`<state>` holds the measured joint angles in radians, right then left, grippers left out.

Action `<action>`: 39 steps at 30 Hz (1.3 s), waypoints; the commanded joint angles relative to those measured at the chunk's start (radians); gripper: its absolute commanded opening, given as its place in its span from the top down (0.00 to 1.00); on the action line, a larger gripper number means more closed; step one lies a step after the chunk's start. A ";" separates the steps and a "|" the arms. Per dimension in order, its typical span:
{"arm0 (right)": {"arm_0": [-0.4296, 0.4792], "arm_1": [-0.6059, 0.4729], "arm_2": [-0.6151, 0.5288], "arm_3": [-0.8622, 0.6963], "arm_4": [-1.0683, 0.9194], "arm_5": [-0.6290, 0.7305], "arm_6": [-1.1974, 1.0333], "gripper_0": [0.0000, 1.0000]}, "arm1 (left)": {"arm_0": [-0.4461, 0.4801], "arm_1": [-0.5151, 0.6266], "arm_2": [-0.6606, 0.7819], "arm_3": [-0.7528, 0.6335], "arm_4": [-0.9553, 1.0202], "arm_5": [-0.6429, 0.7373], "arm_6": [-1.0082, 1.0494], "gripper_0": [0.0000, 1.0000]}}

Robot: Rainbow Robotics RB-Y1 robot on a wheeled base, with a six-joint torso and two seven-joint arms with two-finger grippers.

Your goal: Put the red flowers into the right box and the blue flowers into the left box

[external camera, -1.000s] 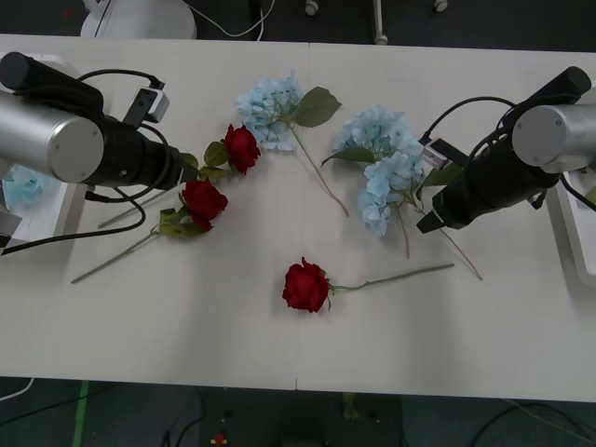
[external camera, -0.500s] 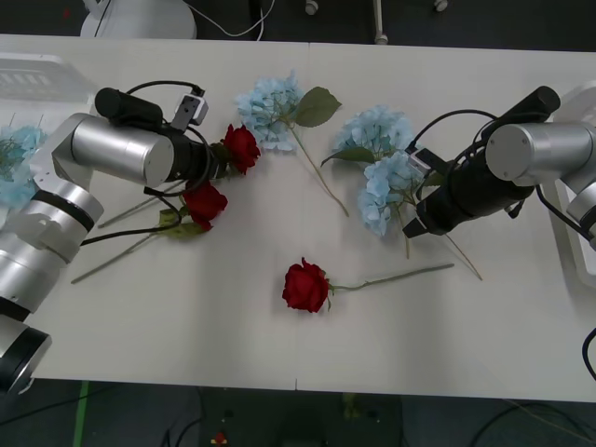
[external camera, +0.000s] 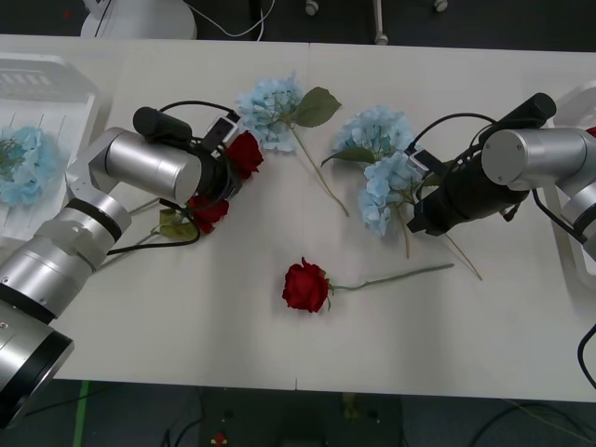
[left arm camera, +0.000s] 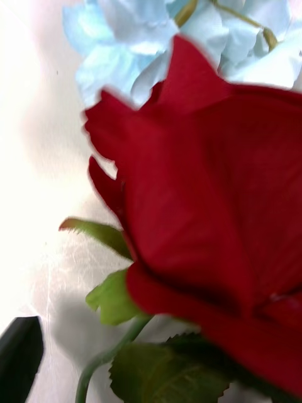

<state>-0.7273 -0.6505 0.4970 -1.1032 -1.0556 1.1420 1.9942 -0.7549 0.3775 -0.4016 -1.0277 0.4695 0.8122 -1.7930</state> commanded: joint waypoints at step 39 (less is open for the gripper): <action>-0.236 -0.032 -0.230 -0.004 -0.385 0.085 0.078 1.00 | 0.167 0.152 0.472 -0.629 0.675 0.294 0.104 1.00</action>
<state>-0.8978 -0.6571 0.2811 -1.0993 -1.4238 1.2480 2.1214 -0.6293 0.4931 0.0271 -1.5940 1.0681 1.1036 -1.7594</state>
